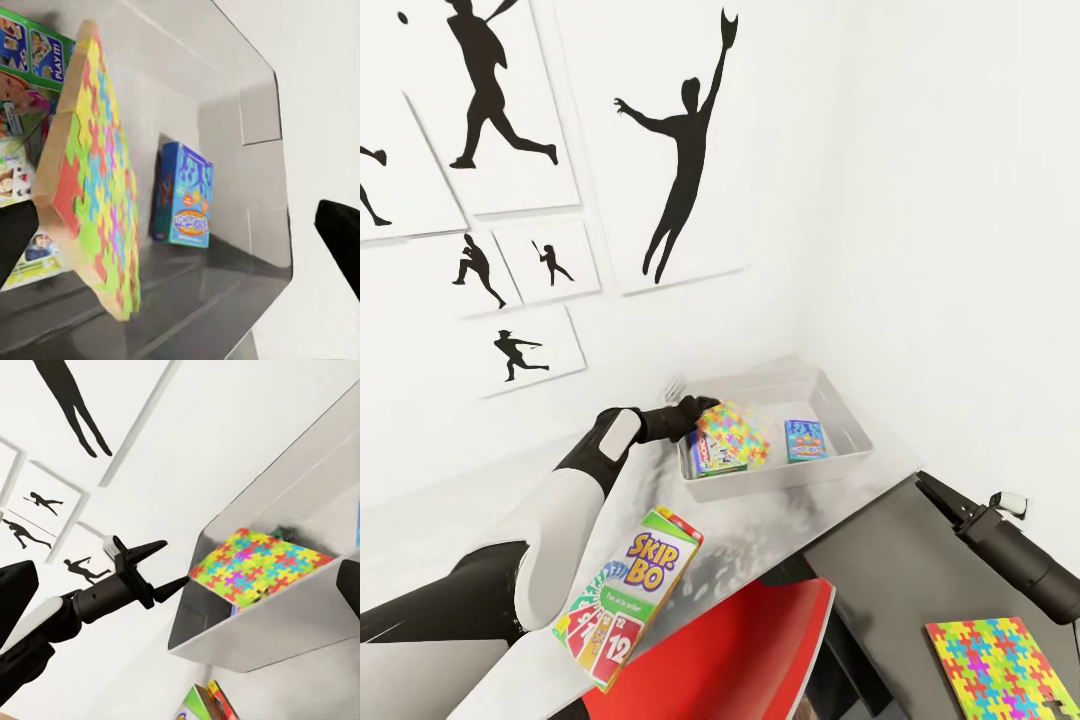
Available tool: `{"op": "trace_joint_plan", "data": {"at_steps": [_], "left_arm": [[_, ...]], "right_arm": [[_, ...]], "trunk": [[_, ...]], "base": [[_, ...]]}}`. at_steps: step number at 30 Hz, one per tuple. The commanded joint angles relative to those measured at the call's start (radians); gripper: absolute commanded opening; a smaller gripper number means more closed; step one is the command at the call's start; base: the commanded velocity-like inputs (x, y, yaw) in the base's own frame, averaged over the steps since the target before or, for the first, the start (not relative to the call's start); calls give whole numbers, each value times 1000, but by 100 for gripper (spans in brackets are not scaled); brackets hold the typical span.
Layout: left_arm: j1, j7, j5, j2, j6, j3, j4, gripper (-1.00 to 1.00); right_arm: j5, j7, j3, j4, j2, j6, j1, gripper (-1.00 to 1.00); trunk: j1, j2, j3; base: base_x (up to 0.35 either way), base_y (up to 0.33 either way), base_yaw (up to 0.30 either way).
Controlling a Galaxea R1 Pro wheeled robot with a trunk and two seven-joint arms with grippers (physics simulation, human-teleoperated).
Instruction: Put all the toys in the child's room - the three board games (two on the bed and one on the table), the two jigsaw puzzles on the table, and the tennis ball on the table - inside the toy box on the table in the child's room.
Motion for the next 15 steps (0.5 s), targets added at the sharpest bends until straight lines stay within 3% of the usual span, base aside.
{"op": "trace_joint_plan", "data": {"at_steps": [1, 6, 10, 12, 15], "left_arm": [[-1, -2, -1, -1, 8, 8, -7, 100], [-1, -12, -1, -1, 71, 9, -119, 100], [-1, -13, 11, -1, 272, 15, -288, 100], [-1, -11, 22, -1, 334, 35, -370, 100], [0, -12, 32, 69, 373, 77, -444, 100]], "right_arm": [[-1, 2, -1, 0, 0, 5, -1, 100], [-1, 2, -1, 1, 0, 5, -1, 100], [-1, 2, -1, 1, 0, 4, -1, 100], [-1, 2, -1, 1, 0, 4, -1, 100], [-1, 2, 0, 1, 0, 3, -1, 100]], "trunk": [[1, -2, -2], [1, -2, -2], [1, -2, -2], [1, -2, -2], [1, -2, -2]], "base": [[0, 0, 0], [0, 0, 0], [0, 0, 0], [0, 0, 0], [0, 0, 0]]}}
